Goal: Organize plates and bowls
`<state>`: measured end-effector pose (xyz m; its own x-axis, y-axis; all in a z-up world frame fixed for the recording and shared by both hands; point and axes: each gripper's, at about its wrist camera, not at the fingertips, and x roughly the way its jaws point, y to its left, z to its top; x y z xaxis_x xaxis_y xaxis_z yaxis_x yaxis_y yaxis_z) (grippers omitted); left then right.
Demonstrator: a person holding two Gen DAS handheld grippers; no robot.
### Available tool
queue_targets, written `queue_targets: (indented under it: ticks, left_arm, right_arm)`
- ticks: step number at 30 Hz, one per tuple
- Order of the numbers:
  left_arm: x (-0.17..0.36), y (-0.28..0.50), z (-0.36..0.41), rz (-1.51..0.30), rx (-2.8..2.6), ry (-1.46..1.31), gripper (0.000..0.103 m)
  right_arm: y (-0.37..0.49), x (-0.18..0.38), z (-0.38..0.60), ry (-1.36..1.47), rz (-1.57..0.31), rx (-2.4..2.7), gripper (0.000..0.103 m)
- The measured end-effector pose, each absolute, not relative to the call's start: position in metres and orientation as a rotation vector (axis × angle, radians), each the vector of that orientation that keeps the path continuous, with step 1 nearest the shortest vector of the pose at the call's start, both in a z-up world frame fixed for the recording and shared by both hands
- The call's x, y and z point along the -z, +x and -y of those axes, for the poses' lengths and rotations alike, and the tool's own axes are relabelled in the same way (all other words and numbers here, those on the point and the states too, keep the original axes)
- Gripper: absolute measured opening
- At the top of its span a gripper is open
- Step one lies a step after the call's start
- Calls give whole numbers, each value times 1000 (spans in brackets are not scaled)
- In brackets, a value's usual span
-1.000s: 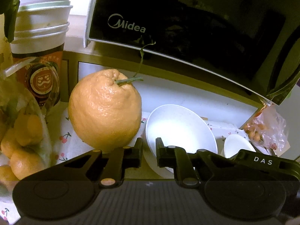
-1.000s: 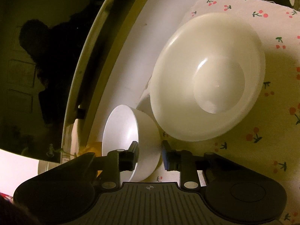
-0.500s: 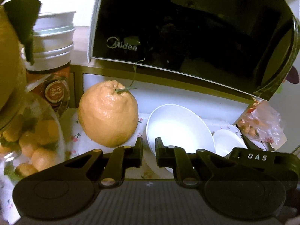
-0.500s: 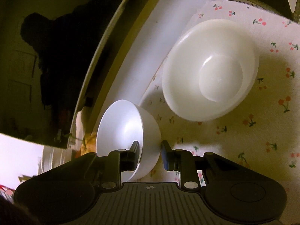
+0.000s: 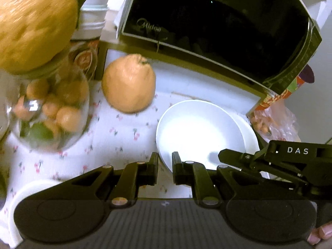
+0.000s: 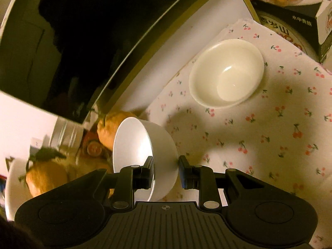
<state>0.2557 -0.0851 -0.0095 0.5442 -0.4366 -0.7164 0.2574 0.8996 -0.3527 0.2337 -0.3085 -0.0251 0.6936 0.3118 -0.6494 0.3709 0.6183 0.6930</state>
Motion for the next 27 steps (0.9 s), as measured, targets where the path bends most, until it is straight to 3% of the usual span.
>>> queue_targets:
  ticks: [27]
  left_arm:
    - [36,238,87,-1009,428,-185,12]
  right_arm:
    - [209,65,316,981,-907,67,25]
